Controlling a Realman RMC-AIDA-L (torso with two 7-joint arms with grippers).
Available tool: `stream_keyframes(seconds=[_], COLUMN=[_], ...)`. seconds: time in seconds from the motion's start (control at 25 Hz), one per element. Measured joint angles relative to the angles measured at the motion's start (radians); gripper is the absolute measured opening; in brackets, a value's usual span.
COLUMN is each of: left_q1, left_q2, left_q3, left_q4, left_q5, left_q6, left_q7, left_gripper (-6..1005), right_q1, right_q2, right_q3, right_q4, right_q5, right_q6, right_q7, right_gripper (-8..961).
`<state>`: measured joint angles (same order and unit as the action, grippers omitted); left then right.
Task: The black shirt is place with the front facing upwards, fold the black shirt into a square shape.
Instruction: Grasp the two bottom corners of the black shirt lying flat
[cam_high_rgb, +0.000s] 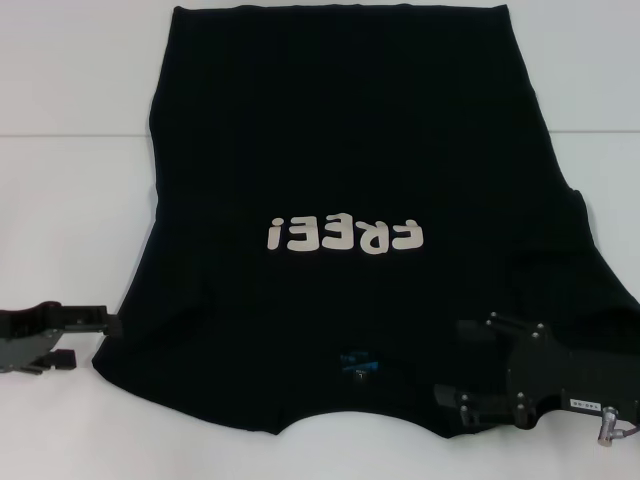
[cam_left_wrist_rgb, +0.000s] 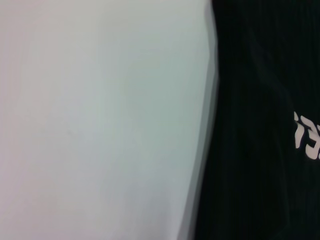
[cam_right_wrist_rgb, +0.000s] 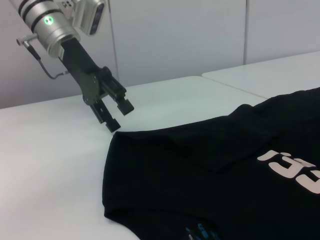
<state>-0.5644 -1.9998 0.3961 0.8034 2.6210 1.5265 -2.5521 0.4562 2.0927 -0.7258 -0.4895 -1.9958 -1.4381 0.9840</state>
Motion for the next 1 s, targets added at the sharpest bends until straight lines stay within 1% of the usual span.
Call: stream_keyframes(seconds=[0.44, 0.76, 1.0], left_q1=[-0.007, -0.053, -0.062], left_q2=[-0.003, -0.007, -0.007], left_q3=[0.000, 0.000, -0.001], left_q4=[-0.060, -0.125, -0.134], left_q5=[-0.003, -0.009, -0.009], left_q6=[-0.014, -0.045, -0.045], left_q7=[-0.006, -0.008, -0.007], left_gripper=[911, 903, 897], right_q1=[0.001, 0.001, 0.001], right_q2=[0.000, 0.000, 0.000], right_q3=[0.000, 0.000, 0.000], right_q4=[0.000, 0.000, 0.000], right_q5=[0.000, 0.000, 0.000], right_q6=[-0.003, -0.004, -0.004], right_q7=[0.005, 0.007, 0.007], right_gripper=[925, 925, 924])
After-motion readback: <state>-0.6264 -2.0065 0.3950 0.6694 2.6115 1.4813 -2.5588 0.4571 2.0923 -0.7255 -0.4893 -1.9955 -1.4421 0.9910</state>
